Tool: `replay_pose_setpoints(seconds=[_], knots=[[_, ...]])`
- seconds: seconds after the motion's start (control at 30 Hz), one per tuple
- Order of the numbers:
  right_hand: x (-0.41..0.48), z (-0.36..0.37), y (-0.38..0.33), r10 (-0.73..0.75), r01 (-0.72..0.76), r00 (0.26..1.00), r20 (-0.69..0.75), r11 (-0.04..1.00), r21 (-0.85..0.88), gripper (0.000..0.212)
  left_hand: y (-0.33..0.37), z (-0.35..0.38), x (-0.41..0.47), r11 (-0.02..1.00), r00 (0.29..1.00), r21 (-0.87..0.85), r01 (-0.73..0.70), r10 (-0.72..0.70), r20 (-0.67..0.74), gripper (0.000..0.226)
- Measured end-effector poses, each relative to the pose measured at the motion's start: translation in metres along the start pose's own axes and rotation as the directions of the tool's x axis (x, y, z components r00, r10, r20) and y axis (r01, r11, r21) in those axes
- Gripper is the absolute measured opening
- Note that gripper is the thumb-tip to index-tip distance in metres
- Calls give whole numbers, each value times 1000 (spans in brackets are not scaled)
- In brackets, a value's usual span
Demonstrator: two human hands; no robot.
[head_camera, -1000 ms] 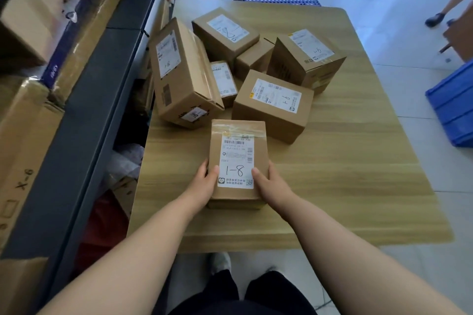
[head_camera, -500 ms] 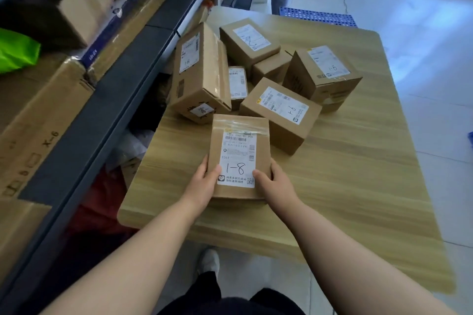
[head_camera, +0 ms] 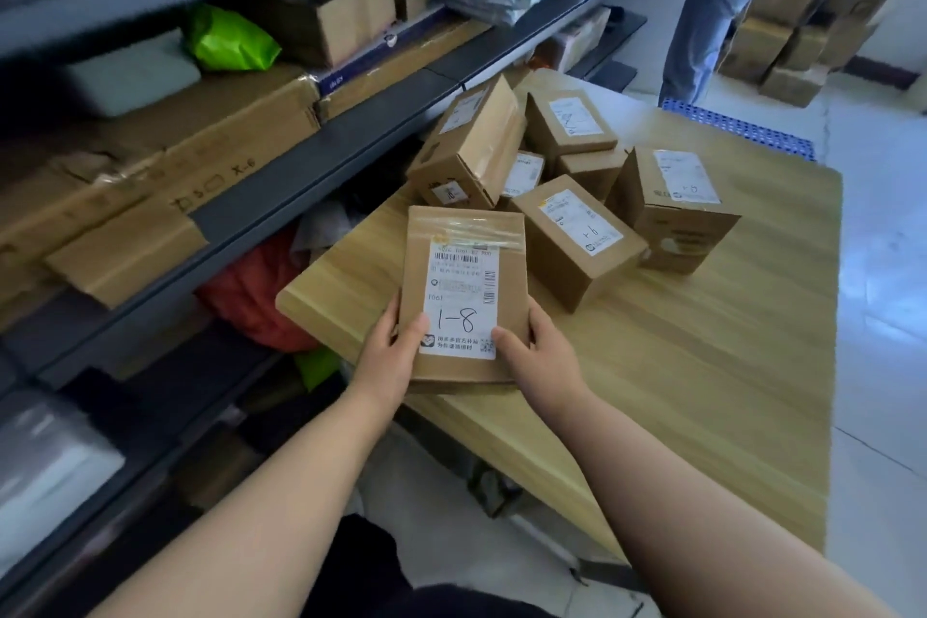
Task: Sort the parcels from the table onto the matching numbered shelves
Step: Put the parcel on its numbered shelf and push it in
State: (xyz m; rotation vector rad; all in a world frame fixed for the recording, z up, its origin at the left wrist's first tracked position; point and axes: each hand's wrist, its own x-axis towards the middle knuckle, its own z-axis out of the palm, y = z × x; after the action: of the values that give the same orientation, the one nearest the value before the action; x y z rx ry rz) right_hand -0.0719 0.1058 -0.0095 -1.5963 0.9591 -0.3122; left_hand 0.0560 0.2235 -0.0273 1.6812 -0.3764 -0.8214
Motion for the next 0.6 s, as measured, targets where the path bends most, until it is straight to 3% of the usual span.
replay_pose_setpoints(seconds=[0.07, 0.17, 0.33, 0.6], knots=[[-13, 10, -4, -22, 23, 998, 51, 1000, -17, 44, -4, -13, -20, 1000, 998, -29, 1, -3, -58, 59], [-25, 32, -11, -49, 56, 990, 129, 997, -51, 47, -7, -35, -44, 995, 987, -98, -17, 1, -159, 33], [-44, 89, -32, -80, 125, 947, 310, 984, -127, 50, -24, -91, -89, 990, 942, -139, -3, -44, -333, 39], [-112, 248, -50, -87, 292, 744, 662, 934, -205, 52, -78, -221, -201, 969, 758, -244, 28, -180, -627, 39]])
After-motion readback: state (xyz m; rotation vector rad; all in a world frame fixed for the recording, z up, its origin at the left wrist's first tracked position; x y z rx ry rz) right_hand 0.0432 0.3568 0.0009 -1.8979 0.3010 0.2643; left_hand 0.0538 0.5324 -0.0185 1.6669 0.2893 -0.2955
